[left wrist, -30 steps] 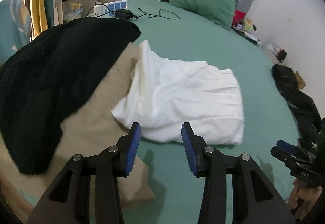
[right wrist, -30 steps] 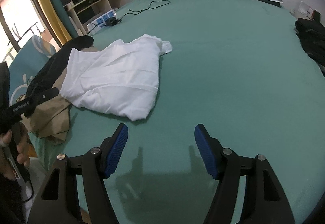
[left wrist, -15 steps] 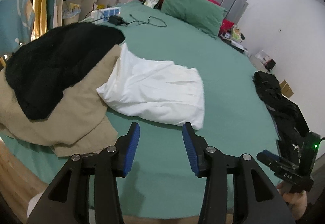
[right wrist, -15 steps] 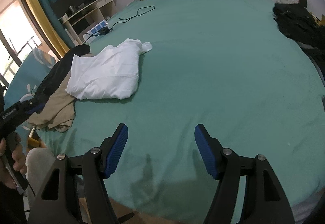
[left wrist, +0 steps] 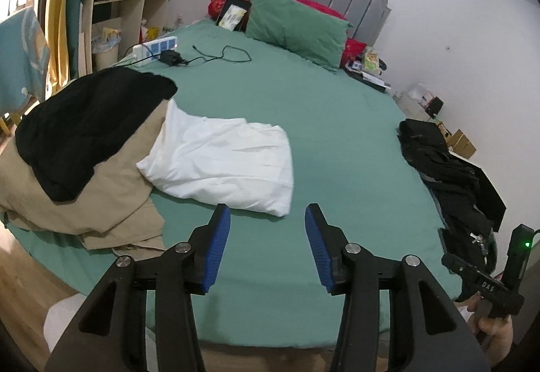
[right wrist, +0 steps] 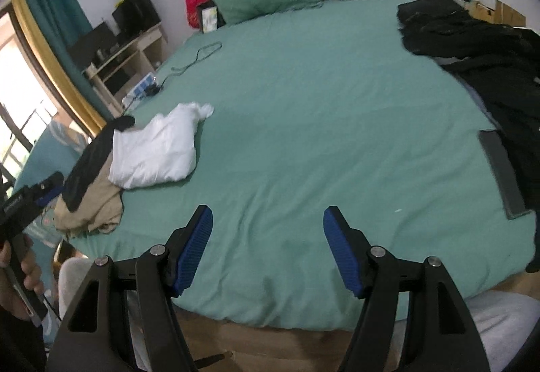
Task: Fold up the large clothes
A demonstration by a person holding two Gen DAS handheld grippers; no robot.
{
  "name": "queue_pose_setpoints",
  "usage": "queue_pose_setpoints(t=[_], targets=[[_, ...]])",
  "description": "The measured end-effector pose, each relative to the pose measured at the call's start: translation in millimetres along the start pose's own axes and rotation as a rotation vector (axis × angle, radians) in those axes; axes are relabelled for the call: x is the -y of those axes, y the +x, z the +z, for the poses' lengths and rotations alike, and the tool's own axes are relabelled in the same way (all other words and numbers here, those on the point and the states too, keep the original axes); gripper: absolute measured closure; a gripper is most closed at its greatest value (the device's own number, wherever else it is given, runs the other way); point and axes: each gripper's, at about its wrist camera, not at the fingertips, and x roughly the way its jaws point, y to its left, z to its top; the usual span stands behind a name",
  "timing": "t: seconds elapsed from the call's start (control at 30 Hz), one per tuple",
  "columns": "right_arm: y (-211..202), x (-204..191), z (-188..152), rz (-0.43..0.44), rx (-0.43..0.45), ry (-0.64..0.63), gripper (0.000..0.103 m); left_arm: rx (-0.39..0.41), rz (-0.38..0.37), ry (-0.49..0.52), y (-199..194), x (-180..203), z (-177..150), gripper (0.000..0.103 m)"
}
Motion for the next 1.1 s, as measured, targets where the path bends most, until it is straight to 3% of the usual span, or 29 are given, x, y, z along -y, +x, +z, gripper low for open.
queue_pose_setpoints(t=[0.2,0.43,0.93,1.1], targets=[[-33.0,8.7,7.7,-0.044,0.065,-0.015,0.034,0.104,0.010,0.051,-32.3,34.8,5.9,0.054],[-74.5,4.8,19.4,-0.076,0.157,-0.060,0.023,0.219,-0.001,0.137,-73.4,69.2,16.6,0.053],[-160.4,-22.7,40.3,-0.124,0.360,-0.153,0.016,0.354,-0.017,0.211,-131.6,108.8,28.6,0.053],[-195.4,-39.9,45.5,-0.126,0.449,-0.203,0.008,0.430,-0.015,0.244,-154.8,124.2,28.4,0.053]])
